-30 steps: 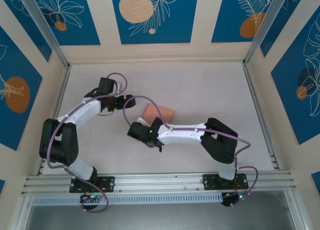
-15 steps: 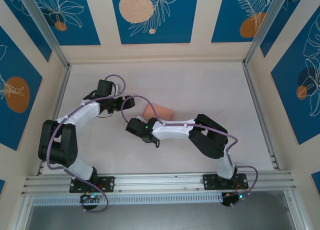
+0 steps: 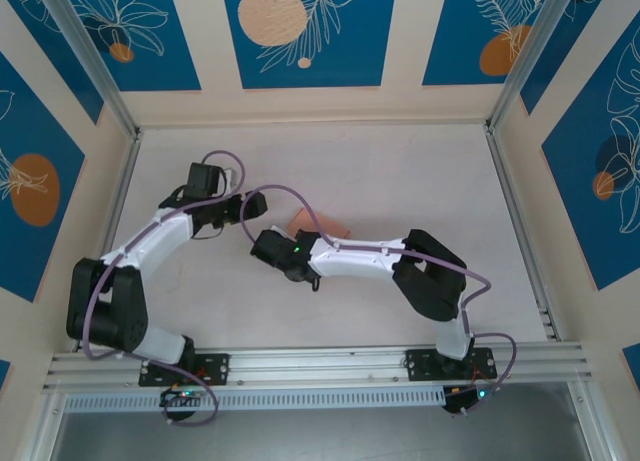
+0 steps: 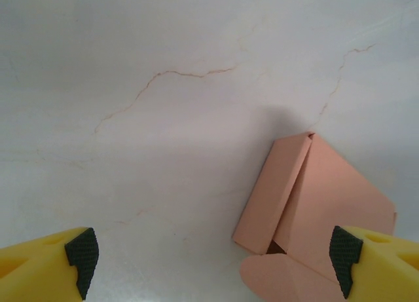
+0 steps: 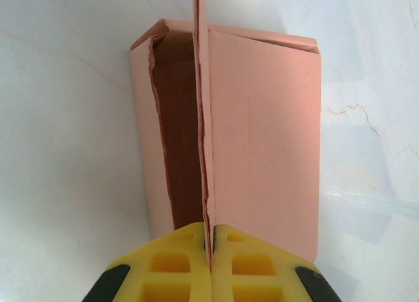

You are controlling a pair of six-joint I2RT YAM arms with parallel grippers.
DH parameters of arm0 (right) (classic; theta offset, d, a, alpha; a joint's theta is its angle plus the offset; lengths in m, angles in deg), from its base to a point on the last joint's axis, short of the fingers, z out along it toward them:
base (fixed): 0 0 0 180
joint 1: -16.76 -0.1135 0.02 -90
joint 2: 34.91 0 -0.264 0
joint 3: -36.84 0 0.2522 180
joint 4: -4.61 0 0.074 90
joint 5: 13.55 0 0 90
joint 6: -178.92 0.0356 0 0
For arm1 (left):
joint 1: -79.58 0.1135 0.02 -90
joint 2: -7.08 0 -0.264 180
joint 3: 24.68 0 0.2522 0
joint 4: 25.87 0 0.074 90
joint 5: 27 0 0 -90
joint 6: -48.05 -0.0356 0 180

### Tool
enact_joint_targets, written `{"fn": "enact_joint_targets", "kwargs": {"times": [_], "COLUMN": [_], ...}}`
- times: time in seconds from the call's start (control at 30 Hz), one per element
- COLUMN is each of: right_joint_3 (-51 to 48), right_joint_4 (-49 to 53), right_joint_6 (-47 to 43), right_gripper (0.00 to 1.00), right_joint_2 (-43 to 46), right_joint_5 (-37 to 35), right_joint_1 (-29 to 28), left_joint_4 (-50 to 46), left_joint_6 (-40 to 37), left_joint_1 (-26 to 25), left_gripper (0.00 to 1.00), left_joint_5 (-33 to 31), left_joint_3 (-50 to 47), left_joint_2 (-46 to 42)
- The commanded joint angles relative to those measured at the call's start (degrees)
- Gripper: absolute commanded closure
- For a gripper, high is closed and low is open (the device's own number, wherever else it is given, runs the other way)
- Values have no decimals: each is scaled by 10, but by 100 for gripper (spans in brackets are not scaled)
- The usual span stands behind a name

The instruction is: Fold the paper box

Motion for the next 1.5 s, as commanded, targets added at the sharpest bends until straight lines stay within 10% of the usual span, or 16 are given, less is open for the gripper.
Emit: {"fn": "enact_joint_targets", "kwargs": {"times": [0.0,0.3,0.47,1.07,1.47], "right_joint_3": [19,56,57,53,9], "right_joint_4": [30,78,70,50,11], "right_joint_6": [12,34,39,83,134], "right_gripper": [99,100,100,99,47], "right_joint_2": [36,88,85,-8,-4], "right_joint_5": [30,93,107,191,300], "right_joint_1": [2,22,29,28,28], "left_joint_4": [3,64,77,172,-13], "left_joint_6": [33,164,223,328,185], "left_joint_1": [4,1,-97,-197,-109], "left_gripper": [13,34,35,48,37], "left_joint_5": [-29,6,-6,-109,-228], "left_joint_3": [-58,-252,-303,-336,-222], "left_joint_2": [-52,-209,-251,-238,-353]}}
